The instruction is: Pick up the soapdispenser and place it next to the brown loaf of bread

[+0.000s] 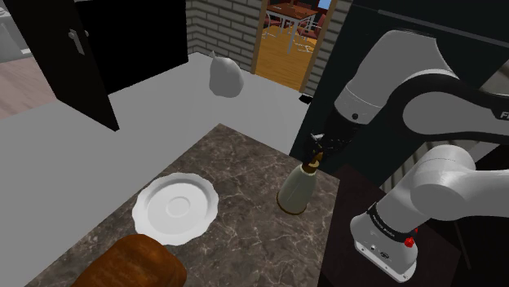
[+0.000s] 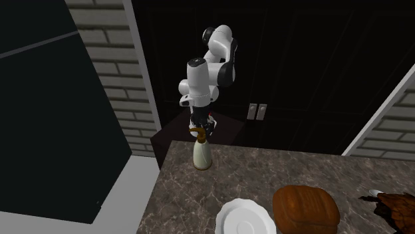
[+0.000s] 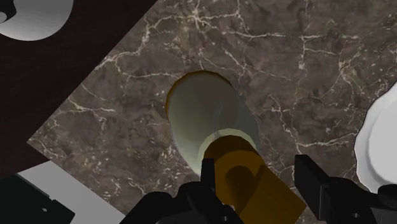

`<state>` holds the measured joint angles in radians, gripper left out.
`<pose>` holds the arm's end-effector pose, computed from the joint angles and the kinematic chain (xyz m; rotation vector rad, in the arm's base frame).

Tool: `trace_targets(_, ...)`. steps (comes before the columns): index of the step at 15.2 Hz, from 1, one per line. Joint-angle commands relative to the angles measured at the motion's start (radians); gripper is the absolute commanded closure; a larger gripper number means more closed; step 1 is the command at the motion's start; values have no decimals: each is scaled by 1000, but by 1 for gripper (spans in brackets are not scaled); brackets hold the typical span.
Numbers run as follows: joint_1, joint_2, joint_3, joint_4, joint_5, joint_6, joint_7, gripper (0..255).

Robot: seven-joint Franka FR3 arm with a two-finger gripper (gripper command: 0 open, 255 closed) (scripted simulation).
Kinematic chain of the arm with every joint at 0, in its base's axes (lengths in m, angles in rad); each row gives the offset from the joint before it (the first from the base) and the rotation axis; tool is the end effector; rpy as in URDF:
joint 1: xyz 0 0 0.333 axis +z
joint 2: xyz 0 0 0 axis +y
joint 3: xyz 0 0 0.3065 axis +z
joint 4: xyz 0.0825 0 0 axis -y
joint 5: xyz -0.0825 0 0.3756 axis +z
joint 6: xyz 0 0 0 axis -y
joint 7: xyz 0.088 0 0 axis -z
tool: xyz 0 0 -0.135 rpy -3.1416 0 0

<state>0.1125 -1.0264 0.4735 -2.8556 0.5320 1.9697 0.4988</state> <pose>0.2321 0.1731 0.3972 -2.9680 0.4333 -0.0994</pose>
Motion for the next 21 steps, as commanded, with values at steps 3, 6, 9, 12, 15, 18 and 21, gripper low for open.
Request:
trace_targets(3, 0, 2, 0, 0, 0, 0, 0, 255)
trace_targets(6, -3, -3, -6, 10, -6, -14, 2, 255)
trace_targets(9, -11, -11, -24, 45, -26, -56, 7, 255)
trace_targets(12, -19, -15, -40, 81, -45, -97, 12, 255)
trace_targets(15, -27, -17, -56, 119, -62, -135, 17, 255)
trace_targets(18, -34, -15, -71, 158, -78, -172, 22, 255)
trace_targets(21, -41, -11, -85, 199, -92, -208, 27, 255)
